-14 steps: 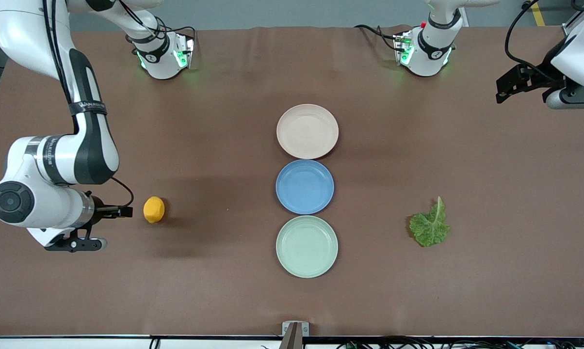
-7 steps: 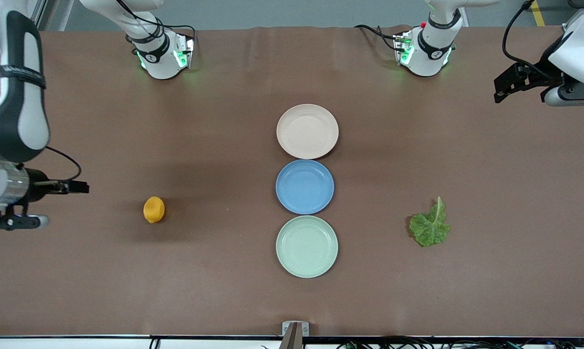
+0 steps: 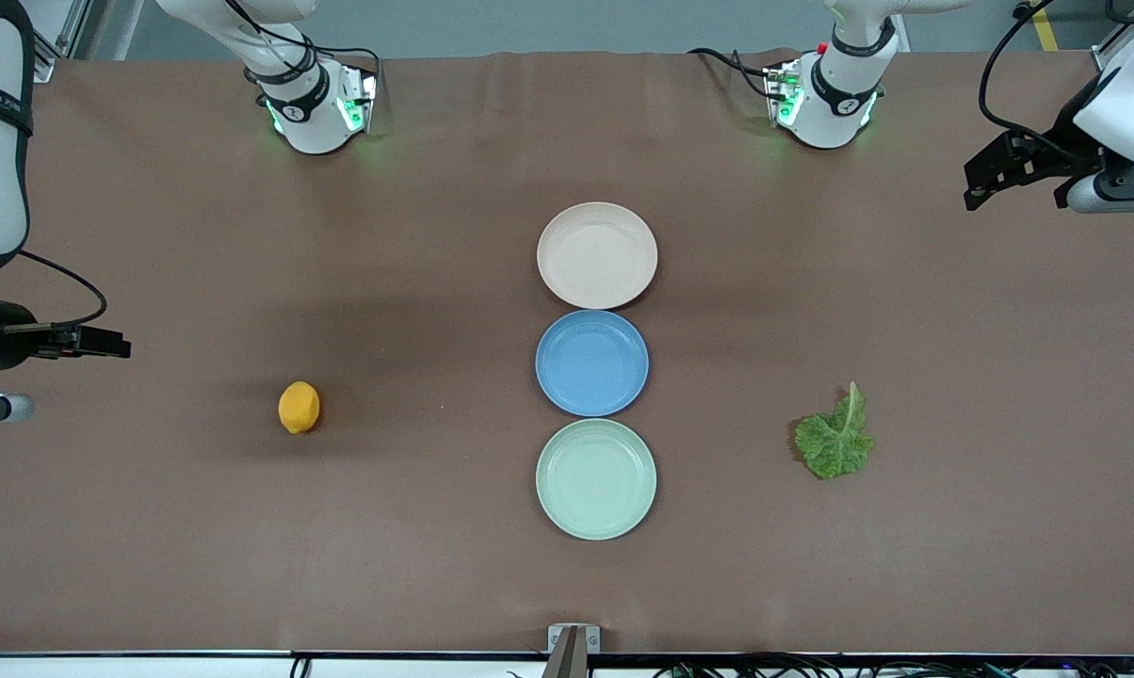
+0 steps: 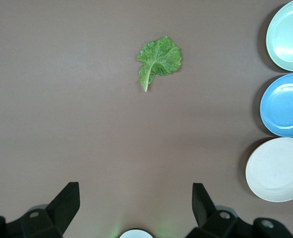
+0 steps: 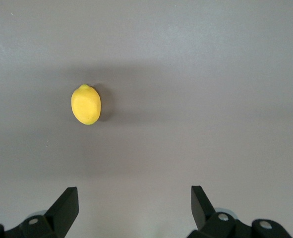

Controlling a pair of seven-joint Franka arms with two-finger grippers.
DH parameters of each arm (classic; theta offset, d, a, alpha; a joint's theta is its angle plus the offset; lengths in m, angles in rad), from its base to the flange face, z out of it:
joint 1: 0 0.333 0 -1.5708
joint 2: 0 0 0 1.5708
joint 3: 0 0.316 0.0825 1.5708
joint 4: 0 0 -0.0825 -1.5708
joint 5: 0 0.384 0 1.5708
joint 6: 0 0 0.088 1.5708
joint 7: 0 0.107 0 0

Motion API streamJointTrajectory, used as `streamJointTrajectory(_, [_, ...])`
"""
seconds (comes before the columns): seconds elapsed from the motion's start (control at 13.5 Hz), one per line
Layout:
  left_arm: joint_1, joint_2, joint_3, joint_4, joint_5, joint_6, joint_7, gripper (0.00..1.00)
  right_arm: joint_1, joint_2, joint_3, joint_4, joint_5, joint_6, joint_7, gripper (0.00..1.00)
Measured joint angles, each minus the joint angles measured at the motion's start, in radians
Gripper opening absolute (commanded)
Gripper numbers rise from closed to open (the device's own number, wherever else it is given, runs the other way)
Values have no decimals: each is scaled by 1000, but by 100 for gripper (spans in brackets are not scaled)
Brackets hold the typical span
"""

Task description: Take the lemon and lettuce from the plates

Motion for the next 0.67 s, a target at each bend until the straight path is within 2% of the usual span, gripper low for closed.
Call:
streamJointTrajectory(0.37, [1, 2, 0, -11, 0, 3, 0, 100, 10, -28, 10, -2, 16, -44, 0, 100])
streamJointTrajectory(0.67, [0, 10, -1, -14, 0, 21, 0, 100, 14, -158, 12, -130, 16, 7, 0, 100])
